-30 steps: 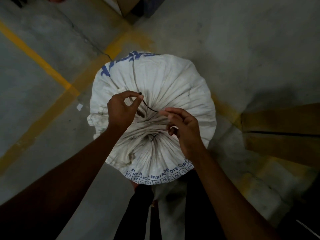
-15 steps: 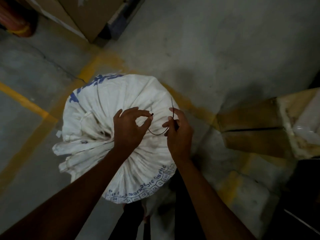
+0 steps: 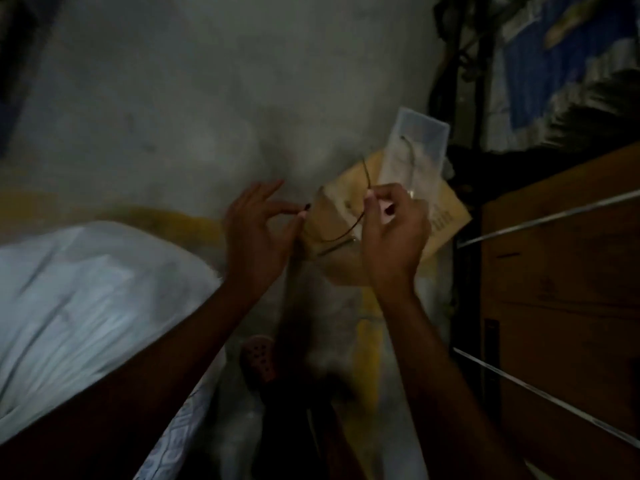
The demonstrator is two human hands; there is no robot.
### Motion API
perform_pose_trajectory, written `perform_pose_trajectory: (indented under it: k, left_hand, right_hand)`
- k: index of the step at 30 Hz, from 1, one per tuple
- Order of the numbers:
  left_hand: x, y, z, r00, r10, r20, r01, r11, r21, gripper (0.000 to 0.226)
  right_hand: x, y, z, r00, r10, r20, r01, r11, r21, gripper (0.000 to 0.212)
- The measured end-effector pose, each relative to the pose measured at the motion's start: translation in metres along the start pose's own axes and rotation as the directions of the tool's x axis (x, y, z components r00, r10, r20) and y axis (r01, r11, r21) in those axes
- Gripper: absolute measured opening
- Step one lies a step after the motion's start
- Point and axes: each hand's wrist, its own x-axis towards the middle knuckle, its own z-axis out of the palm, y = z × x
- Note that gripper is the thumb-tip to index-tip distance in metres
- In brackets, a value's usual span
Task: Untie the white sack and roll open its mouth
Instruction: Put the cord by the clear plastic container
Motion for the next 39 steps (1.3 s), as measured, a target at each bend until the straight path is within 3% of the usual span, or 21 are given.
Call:
perform_pose_trajectory:
  k: [3,6,9,15,20,28,35,39]
  left_hand:
    - [0.035,0.045,0.061,0.998,-0.011,0.064,0.016,0.997,-0.078,0.016]
    - [0.050,0.069,0.114,0.984,-0.041,0.171,0.055,0.996,-0.076,0.016]
    - [0.055,0.064,0.152,0.963,-0.075,0.258,0.074,0.997,0.011,0.019]
    - [0.072,0.035,0.185,0.934,-0.075,0.351,-0.027,0.960,0.278,0.015]
    - [0.078,0.026,0.187,0.918,0.043,0.393,-0.205,0.903,0.378,0.020]
    - [0.081,0.029,0.187,0.921,0.030,0.389,-0.188,0.908,0.375,0.042]
    - [0.075,0.013,0.160,0.934,0.150,0.325,-0.230,0.947,0.226,0.071]
    - [0.075,-0.021,0.110,0.945,0.110,0.307,-0.205,0.932,0.298,0.083]
  right_hand:
    - [0.055,0.042,-0.032,0.993,0.022,-0.118,-0.032,0.996,-0.088,0.009]
    - [0.090,0.089,-0.040,0.983,0.179,-0.040,-0.183,0.976,-0.120,0.009]
    - [0.098,0.124,-0.033,0.969,0.237,0.073,-0.223,0.962,-0.158,0.005]
    - [0.092,0.158,-0.016,0.948,0.200,0.248,-0.091,0.916,-0.391,0.013]
    - [0.093,0.168,0.000,0.922,0.172,0.346,0.030,0.860,-0.509,0.021]
    - [0.090,0.160,0.002,0.952,0.182,0.244,-0.057,0.893,-0.446,0.011]
    - [0.086,0.159,-0.013,0.966,0.119,0.228,-0.072,0.976,-0.208,0.050]
    - [0.088,0.136,-0.021,0.960,0.073,0.271,-0.022,0.982,-0.189,0.073]
